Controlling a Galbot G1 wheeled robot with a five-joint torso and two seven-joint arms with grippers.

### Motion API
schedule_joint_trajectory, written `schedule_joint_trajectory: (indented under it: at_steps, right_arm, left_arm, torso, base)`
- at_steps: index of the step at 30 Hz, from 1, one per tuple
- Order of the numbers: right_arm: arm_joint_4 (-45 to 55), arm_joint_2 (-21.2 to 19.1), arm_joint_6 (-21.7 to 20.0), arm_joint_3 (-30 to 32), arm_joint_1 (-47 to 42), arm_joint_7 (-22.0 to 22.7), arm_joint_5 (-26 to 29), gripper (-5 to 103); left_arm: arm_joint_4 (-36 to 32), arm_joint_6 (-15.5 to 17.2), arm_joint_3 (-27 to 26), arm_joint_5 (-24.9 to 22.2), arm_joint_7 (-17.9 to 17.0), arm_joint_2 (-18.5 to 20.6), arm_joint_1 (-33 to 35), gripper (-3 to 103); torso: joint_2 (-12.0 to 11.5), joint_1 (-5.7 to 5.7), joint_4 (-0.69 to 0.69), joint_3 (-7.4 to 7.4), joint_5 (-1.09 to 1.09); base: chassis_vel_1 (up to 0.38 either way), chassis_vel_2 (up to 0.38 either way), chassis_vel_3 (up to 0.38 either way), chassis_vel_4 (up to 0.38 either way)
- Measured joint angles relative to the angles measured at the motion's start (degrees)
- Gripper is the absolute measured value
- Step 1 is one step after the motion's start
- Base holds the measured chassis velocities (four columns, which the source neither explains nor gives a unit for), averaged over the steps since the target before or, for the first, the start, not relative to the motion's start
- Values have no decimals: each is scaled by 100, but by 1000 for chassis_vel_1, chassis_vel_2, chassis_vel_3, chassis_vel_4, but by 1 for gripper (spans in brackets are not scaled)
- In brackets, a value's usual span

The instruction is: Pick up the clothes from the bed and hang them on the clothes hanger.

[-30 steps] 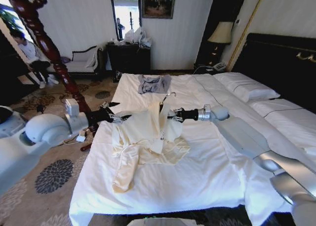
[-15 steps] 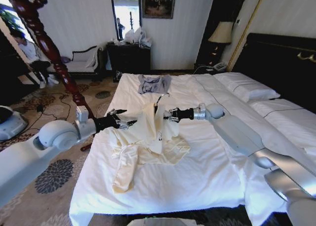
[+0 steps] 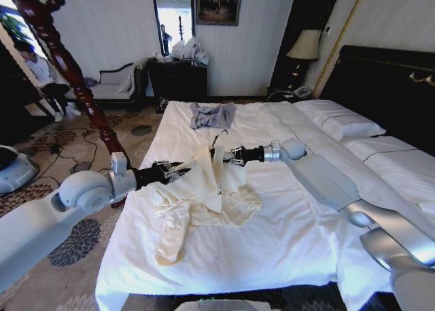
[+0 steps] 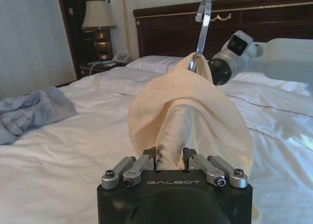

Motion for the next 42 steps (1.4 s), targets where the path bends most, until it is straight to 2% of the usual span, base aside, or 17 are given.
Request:
schedule_joint_trajectory:
  at_steps: [11, 15, 16, 18, 21, 22, 24, 25, 26, 27, 28, 31, 32, 34, 37, 39, 42]
  right_arm:
    - [105, -84, -18, -6, -20, 69, 148, 19]
    - [145, -112, -17, -60, -55, 265, 266, 17]
    - [155, -110, -14, -61, -57, 298, 280, 21]
    - [177, -107, -4, -65, -58, 315, 289, 21]
    - [204, -122, 15, -71, -79, 360, 298, 37]
    - [204, -122, 15, -71, -79, 360, 298, 37]
    - [202, -162, 38, -65, -112, 384, 299, 48]
    - [196, -177, 43, -54, -124, 391, 301, 48]
    - [193, -202, 50, -31, -150, 404, 302, 60]
    - [193, -202, 50, -31, -150, 404, 302, 60]
    - [193, -218, 57, -16, -175, 412, 302, 60]
    - [216, -276, 71, 35, -258, 427, 297, 76]
    - [216, -276, 71, 35, -258, 427, 297, 76]
    - [261, -345, 90, 115, -409, 442, 271, 86]
    - [320, -417, 131, 204, -621, 494, 254, 91]
    - [404, -527, 171, 307, -908, 551, 250, 99]
    - [461, -613, 215, 403, -1186, 574, 231, 100]
  left_arm:
    - [17, -20, -36, 83, -180, -131, 17, 25]
    - [-9, -94, -66, 86, -222, -145, 18, 25]
    - [-14, -107, -69, 84, -227, -149, 25, 25]
    - [-18, -122, -71, 84, -240, -158, 37, 25]
    - [-23, -150, -90, 100, -296, -208, 99, 22]
    - [-23, -150, -90, 100, -296, -208, 99, 22]
    - [-16, -161, -110, 112, -312, -249, 138, 18]
    - [-7, -162, -117, 116, -316, -255, 143, 15]
    - [7, -162, -117, 133, -318, -274, 157, 10]
    - [7, -162, -117, 133, -318, -274, 157, 10]
    - [15, -163, -115, 151, -321, -290, 167, 5]
    - [19, -159, -74, 198, -342, -336, 231, 1]
    - [19, -159, -74, 198, -342, -336, 231, 1]
    - [19, -143, -83, 321, -396, -410, 449, 0]
    - [5, -118, -164, 460, -508, -537, 833, 0]
    - [-10, -78, -220, 638, -681, -701, 1326, 0]
    - [-16, -112, -265, 929, -803, -858, 1780, 0]
  torso:
    - [0, 0, 0, 0, 0]
    - [0, 0, -1, 0, 1]
    - [0, 0, -1, 0, 1]
    - [0, 0, 0, 0, 0]
    - [0, 0, 1, 0, -1]
    - [0, 0, 1, 0, -1]
    - [0, 0, -1, 0, 0]
    - [0, 0, -1, 0, 1]
    - [0, 0, 1, 0, 0]
    - [0, 0, 1, 0, 0]
    - [0, 0, 0, 0, 0]
    - [0, 0, 1, 0, 0]
    - [0, 0, 1, 0, 0]
    - [0, 0, -1, 0, 1]
    - [0, 0, 0, 0, 1]
    - [0, 0, 1, 0, -1]
    - [0, 0, -2, -1, 2]
  base:
    - [0, 0, 0, 0]
    - [0, 0, 0, 0]
    - [0, 0, 0, 0]
    - [0, 0, 0, 0]
    - [0, 0, 0, 0]
    - [0, 0, 0, 0]
    - [0, 0, 0, 0]
    - [0, 0, 0, 0]
    - [0, 0, 0, 0]
    - [0, 0, 0, 0]
    - [0, 0, 0, 0]
    - [0, 0, 0, 0]
    - [0, 0, 0, 0]
    - [0, 0, 0, 0]
    - [0, 0, 0, 0]
    - [0, 0, 0, 0]
    - [0, 0, 0, 0]
